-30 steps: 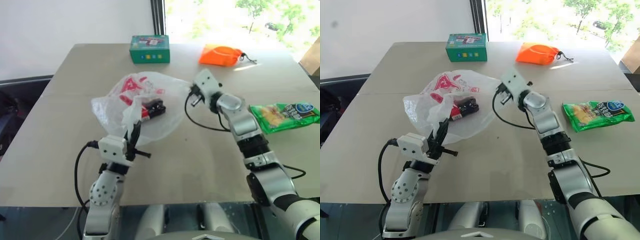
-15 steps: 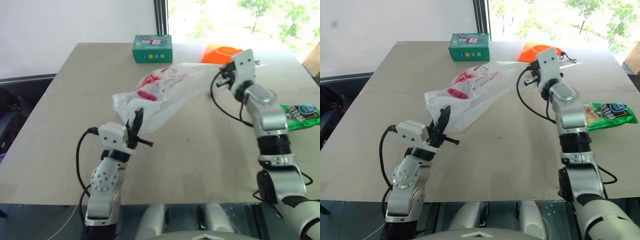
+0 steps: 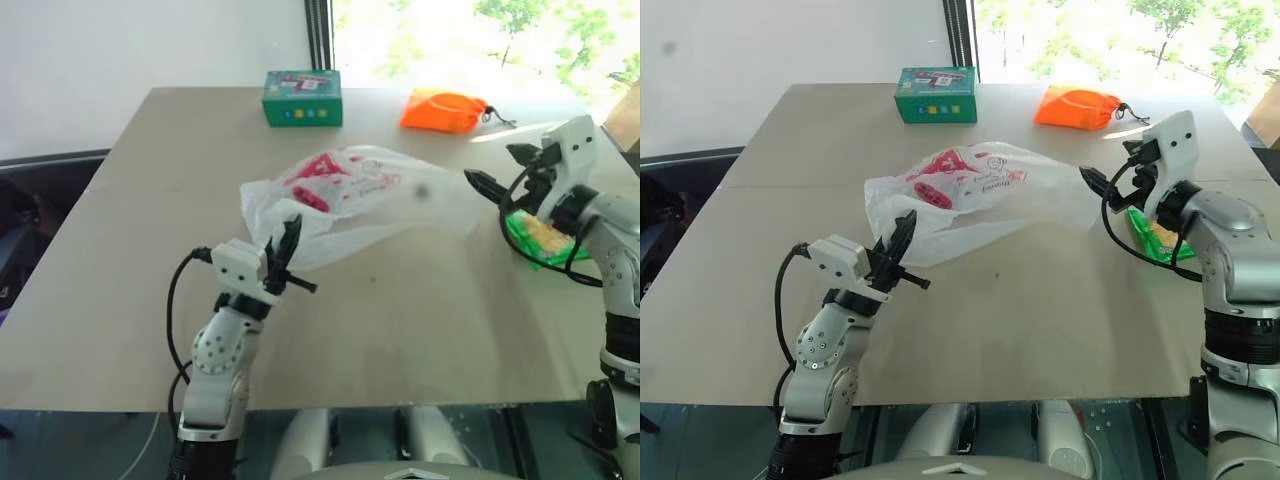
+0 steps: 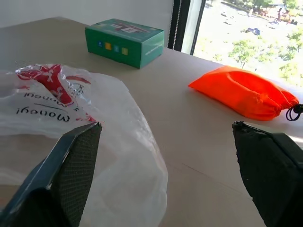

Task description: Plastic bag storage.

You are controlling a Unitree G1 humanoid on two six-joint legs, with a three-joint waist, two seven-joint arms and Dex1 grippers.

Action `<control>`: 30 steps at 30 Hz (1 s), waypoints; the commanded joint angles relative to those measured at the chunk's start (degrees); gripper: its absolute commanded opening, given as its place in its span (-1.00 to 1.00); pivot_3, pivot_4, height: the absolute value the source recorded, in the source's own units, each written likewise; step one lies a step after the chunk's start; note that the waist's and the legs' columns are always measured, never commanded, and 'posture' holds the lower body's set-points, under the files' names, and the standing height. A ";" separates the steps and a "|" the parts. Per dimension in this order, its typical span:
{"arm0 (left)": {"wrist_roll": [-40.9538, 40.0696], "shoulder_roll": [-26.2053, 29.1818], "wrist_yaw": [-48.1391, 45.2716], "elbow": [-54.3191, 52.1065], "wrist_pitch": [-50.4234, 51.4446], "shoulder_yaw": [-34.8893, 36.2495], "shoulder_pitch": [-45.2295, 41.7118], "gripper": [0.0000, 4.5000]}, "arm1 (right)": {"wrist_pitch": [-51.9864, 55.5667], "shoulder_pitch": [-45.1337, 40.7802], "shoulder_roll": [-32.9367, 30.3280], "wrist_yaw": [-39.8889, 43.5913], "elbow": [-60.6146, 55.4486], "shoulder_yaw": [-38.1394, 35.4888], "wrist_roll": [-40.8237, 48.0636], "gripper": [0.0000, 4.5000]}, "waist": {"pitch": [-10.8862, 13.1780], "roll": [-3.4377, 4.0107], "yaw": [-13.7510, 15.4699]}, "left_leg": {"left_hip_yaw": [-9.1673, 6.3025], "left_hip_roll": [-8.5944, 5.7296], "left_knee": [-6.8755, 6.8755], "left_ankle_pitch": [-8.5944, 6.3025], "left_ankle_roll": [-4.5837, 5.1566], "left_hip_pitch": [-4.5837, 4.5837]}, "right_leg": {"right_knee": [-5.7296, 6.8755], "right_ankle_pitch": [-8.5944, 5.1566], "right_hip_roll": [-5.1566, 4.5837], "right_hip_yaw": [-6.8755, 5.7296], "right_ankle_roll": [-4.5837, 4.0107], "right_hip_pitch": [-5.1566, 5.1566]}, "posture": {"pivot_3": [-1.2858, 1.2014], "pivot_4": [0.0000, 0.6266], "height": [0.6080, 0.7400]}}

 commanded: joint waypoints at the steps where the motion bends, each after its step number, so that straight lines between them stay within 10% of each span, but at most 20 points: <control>1: -0.24 0.30 -0.57 -2.41 -1.49 -0.06 1.33 -1.00 | -5.56 10.10 -14.23 7.77 -0.63 -3.24 -3.94 0.96 | 0.01 0.00 0.85 | -0.13 -0.03 0.05 0.00 0.01 -0.01 | -0.10 -0.01 -0.05 -0.16 0.01 0.13 | 0.03 -0.52 1.00; 9: 0.39 0.07 -0.10 -2.37 -1.61 -0.42 1.56 -1.00 | -24.72 26.94 -29.30 17.15 2.14 -2.51 -13.41 0.96 | 0.05 0.04 0.07 | 0.13 0.06 0.12 -0.01 0.03 0.28 | -0.03 -0.02 0.03 0.10 0.05 0.27 | 0.03 -0.52 1.00; 30: 1.95 -0.13 1.31 -2.40 -1.11 0.01 0.04 -1.00 | -59.45 6.95 -24.84 -10.08 48.40 18.22 -43.71 0.96 | 0.28 -0.18 0.20 | 0.08 0.07 0.11 0.00 0.01 1.05 | -0.27 -0.04 0.03 0.02 0.04 1.21 | 0.03 -0.52 1.00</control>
